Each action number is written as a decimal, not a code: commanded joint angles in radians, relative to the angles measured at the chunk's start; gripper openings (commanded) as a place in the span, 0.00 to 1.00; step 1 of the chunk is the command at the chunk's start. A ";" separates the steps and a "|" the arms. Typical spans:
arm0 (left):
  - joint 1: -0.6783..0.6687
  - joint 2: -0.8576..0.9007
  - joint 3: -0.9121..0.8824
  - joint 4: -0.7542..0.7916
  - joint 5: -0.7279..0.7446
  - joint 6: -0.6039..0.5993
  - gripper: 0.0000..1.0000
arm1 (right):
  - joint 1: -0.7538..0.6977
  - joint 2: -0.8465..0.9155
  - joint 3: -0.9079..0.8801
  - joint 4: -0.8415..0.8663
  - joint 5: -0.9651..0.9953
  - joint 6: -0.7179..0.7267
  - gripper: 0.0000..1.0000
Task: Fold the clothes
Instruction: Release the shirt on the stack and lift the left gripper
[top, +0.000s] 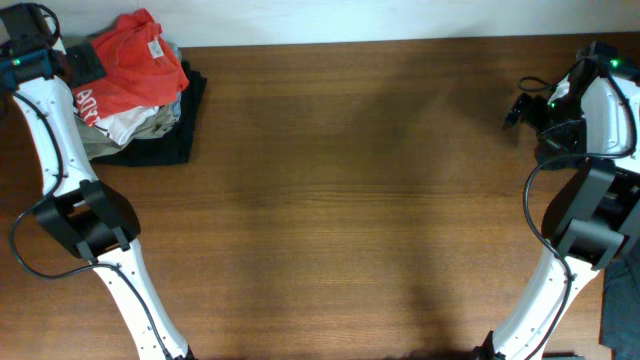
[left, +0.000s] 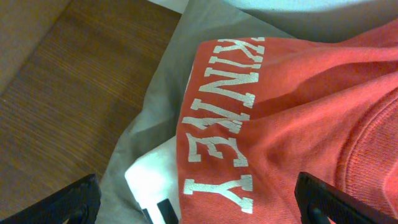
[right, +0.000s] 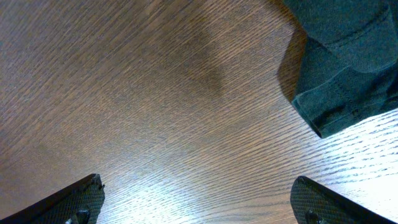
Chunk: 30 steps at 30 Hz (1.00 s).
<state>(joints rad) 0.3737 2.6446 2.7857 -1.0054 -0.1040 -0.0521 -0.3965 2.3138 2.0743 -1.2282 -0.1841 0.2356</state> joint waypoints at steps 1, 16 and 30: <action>-0.005 -0.030 0.002 0.000 -0.005 -0.057 0.99 | 0.003 -0.032 0.018 -0.001 0.005 0.006 0.99; -0.024 0.022 -0.117 0.024 0.053 -0.056 0.01 | 0.003 -0.032 0.018 -0.001 0.005 0.006 0.99; -0.073 -0.346 -0.072 -0.162 0.156 -0.056 0.39 | 0.003 -0.032 0.018 -0.001 0.005 0.006 0.99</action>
<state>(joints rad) 0.3370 2.5248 2.6705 -1.1061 -0.0360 -0.1062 -0.3965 2.3138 2.0743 -1.2282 -0.1841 0.2356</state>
